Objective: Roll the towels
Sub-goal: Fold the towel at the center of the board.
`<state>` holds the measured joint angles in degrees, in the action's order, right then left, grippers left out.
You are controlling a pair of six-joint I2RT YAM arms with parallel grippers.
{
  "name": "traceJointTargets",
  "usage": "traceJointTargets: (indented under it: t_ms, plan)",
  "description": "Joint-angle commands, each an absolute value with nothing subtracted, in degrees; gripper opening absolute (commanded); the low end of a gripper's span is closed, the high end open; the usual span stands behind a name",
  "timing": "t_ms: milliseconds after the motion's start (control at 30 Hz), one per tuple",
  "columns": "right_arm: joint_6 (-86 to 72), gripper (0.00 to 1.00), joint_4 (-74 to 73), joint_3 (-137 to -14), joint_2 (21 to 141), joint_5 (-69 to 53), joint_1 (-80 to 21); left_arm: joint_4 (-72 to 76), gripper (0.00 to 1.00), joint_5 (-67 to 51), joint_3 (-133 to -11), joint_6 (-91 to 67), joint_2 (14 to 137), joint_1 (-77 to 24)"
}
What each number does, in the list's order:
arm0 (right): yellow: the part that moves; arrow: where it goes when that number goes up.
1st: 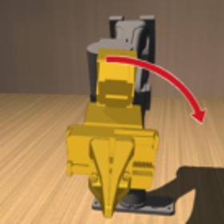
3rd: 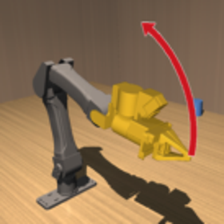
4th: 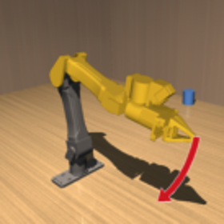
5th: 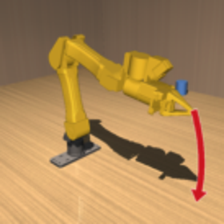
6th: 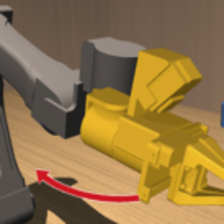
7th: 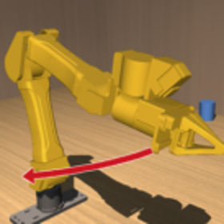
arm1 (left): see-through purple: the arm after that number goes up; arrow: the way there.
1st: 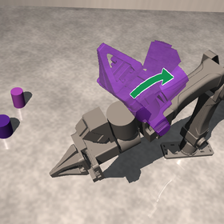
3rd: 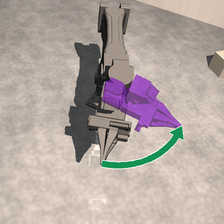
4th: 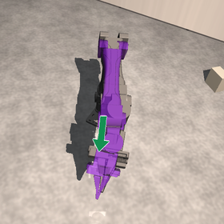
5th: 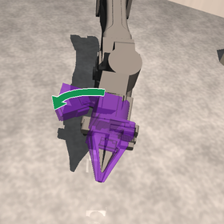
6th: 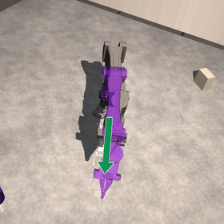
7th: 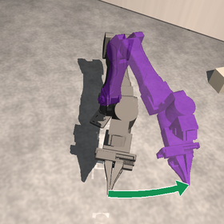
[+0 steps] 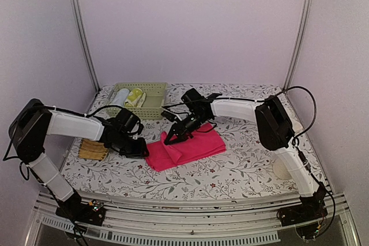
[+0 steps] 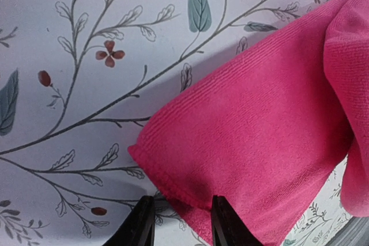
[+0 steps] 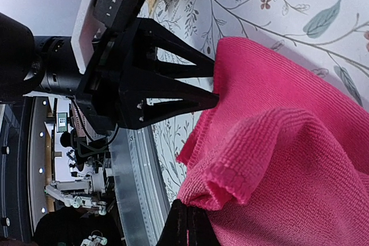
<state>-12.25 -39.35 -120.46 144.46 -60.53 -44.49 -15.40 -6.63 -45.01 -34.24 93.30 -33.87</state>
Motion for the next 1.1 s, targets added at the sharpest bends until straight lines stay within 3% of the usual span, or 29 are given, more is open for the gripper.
traceJointTargets:
  t_ms: [0, 1067]
  plan:
    - [-16.56, 0.02, -34.47, -123.51, 146.03, -60.96, -45.96, -17.6, 0.36, -6.85, -42.71, -35.39, 94.24, -34.37]
    - [-23.82, 0.02, -23.29, -128.27, 153.08, -54.8, -50.54, -17.91, 0.36, -5.63, -39.64, -36.56, 90.18, -34.37]
